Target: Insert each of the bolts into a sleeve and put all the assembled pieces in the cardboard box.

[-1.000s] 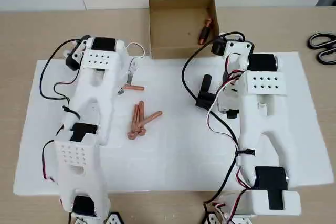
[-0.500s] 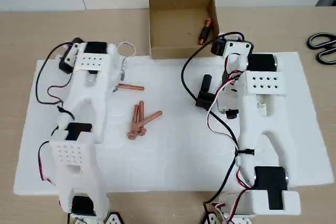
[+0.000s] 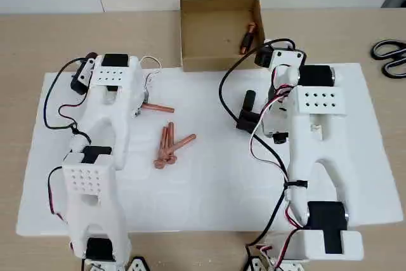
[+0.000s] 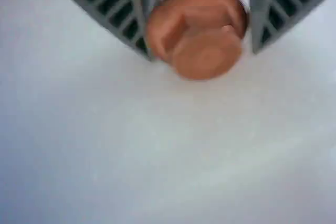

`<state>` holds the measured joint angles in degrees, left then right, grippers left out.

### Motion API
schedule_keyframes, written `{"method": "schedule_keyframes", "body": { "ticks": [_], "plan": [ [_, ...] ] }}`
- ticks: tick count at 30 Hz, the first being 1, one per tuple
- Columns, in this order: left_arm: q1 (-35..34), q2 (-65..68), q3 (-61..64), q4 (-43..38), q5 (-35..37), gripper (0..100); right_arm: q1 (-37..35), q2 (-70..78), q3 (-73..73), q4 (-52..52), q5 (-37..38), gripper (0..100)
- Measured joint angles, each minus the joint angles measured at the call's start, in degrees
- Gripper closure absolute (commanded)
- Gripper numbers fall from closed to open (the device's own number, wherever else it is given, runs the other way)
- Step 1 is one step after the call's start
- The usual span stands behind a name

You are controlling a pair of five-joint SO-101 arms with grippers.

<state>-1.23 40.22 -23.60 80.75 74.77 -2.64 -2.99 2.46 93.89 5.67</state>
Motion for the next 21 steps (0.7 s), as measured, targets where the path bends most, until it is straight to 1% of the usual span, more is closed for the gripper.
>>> {"method": "schedule_keyframes", "body": {
  "ticks": [1, 8, 12, 13, 15, 17, 19, 21],
  "plan": [
    [0.1, 0.0, -0.1, -0.2, 0.0, 100, 0.0, 0.0, 0.0, 0.0, 0.0, 99.5],
    [0.4, 0.3, -1.2, -0.2, -0.4, 100, 0.0, 0.0, 0.0, 0.0, 0.0, 99.5],
    [0.2, 1.1, -6.5, 4.0, -0.6, 100, 0.0, 0.0, 0.0, 0.0, 0.0, 99.5],
    [0.4, 1.5, -8.8, 5.5, -1.7, 100, -0.1, 0.0, 0.0, 0.0, 0.0, 99.5],
    [1.5, 1.6, -14.3, 9.4, -4.9, 100, -0.1, 0.0, 0.0, 0.0, 0.0, 99.5],
    [2.6, 1.6, -21.0, 14.2, -9.8, 100, 0.0, 0.0, 0.0, 0.0, 0.0, 99.5],
    [3.3, 1.6, -26.4, 17.2, -16.4, 100, 0.0, 0.0, 0.0, 0.0, 0.0, 99.5],
    [3.3, 1.6, -28.2, 18.2, -25.1, 100, 0.0, 0.0, 0.0, 0.0, 0.0, 99.5]
  ]
}}
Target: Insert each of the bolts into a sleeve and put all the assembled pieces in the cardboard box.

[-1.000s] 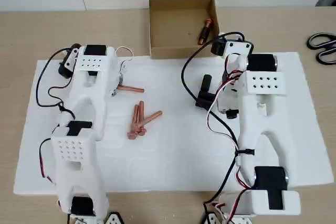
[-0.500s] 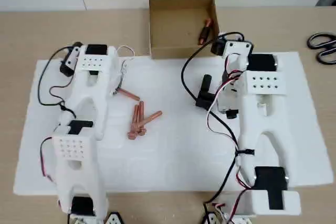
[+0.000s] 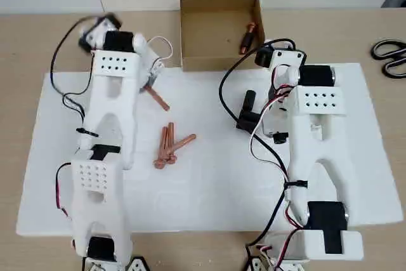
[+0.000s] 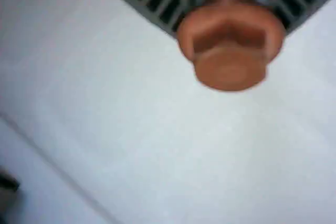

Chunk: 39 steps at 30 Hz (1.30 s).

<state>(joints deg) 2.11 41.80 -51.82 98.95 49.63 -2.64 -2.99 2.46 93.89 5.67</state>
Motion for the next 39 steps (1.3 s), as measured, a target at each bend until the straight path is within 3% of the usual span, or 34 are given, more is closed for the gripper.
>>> {"method": "schedule_keyframes", "body": {
  "ticks": [6, 8, 15, 22, 27, 34, 39],
  "plan": [
    [-0.4, 0.3, -0.3, 0.4, -31.0, 100, -0.1, 0.0, 0.0, 0.0, 0.0, 99.5],
    [-0.5, 0.6, -0.1, 0.4, -37.9, 100, 0.0, 0.0, 0.0, 0.0, 0.0, 99.5],
    [-0.4, 7.3, 6.5, 0.4, -46.0, 100, -0.1, 0.0, 0.0, -0.2, 0.0, 99.5],
    [-0.5, 11.4, 5.2, 0.4, -45.4, 99, -0.1, 0.0, 0.0, -0.6, 0.0, 99.5],
    [-0.7, 12.4, 4.4, 0.4, -45.4, 90, 0.0, 0.0, 0.0, -0.6, 0.0, 99.5],
    [-1.3, 12.4, 4.4, 0.4, -45.4, 100, 0.0, 0.0, 0.0, -0.6, 0.0, 99.5],
    [-1.1, 12.4, 4.3, 0.4, -45.4, 99, 0.0, 0.0, 0.0, -0.6, 0.0, 99.5]
  ]
}}
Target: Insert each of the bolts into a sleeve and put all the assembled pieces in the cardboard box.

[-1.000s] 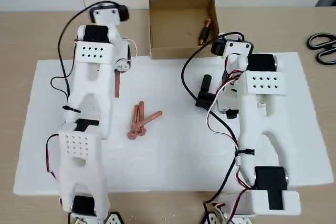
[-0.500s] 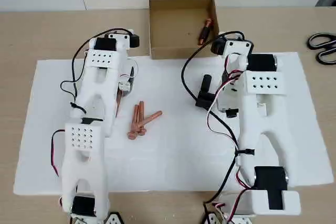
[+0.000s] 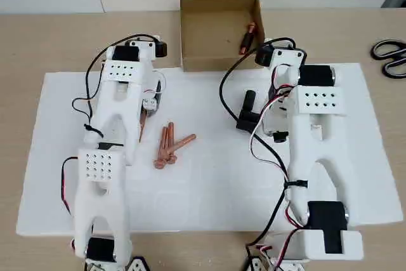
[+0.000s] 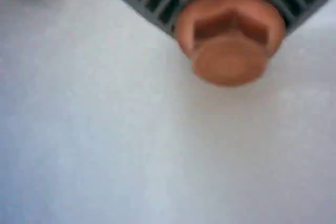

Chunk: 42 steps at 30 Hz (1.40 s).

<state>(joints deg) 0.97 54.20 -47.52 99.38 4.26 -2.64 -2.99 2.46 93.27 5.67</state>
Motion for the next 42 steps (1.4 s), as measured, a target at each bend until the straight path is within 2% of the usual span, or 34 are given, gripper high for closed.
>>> {"method": "schedule_keyframes", "body": {
  "ticks": [7, 11, 14, 22, 25, 30, 34, 42],
  "plan": [
    [-0.1, -3.6, -0.1, 0.0, 0.0, 99, 0.0, 0.0, -0.8, 0.0, 0.0, 99.5],
    [-0.5, -12.0, -0.1, -0.1, 0.1, 99, 0.0, -1.5, -5.0, 2.5, 0.4, 99.5],
    [-0.4, -19.3, 1.1, 0.0, 0.1, 99, -0.6, -6.2, -7.9, 3.9, 3.4, 99.5],
    [-0.4, -37.7, 11.3, 0.0, 13.7, 99, -8.0, -29.9, -8.3, 4.5, 6.8, 99.5],
    [0.5, -43.9, 16.0, 0.0, 14.9, 99, -9.1, -39.5, -4.3, 4.7, 7.1, 99.5],
    [0.8, -51.3, 23.5, -0.1, 15.3, 99, -8.7, -45.5, 9.2, 0.9, 7.3, 99.5],
    [1.0, -56.3, 24.6, -0.7, 15.4, 99, -8.8, -49.9, 17.6, -6.6, 7.3, 99.5],
    [1.8, -66.2, 24.7, -0.7, 15.4, 99, -9.5, -58.6, 21.9, -9.7, 5.5, 99.5]
  ]
}}
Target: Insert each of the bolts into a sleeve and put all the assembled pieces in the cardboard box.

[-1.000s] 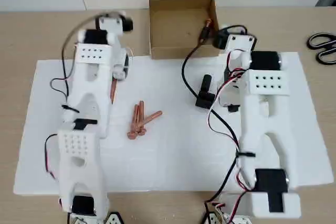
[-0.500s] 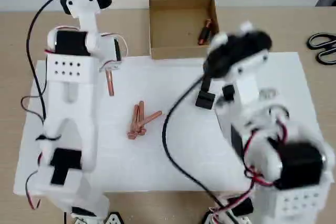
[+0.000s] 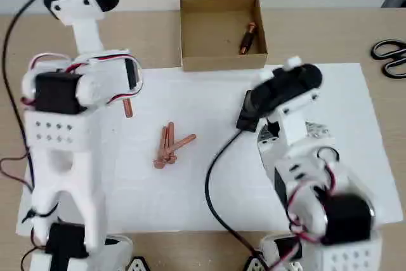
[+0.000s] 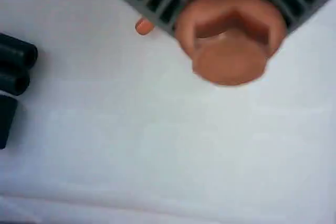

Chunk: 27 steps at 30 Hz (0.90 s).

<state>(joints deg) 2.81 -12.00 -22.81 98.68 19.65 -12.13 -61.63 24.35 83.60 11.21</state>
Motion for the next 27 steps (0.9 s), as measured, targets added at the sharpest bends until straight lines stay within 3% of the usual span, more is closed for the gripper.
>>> {"method": "schedule_keyframes", "body": {
  "ticks": [7, 10, 17, 27],
  "plan": [
    [0.2, -0.9, 0.0, 0.0, 0.0, 99, -6.2, -13.9, 10.3, -1.8, -9.0, 99.5],
    [2.2, -0.9, 0.0, 0.0, 0.4, 99, -6.7, -19.4, 16.6, -6.2, -8.1, 99.5],
    [15.5, -0.9, 0.0, 0.0, 5.2, 100, -7.2, -30.1, 34.1, -21.5, -2.4, 99.5],
    [21.4, -6.1, 0.1, -4.5, 7.1, 100, -7.2, -41.4, 61.5, -32.3, -2.0, 99.5]
  ]
}}
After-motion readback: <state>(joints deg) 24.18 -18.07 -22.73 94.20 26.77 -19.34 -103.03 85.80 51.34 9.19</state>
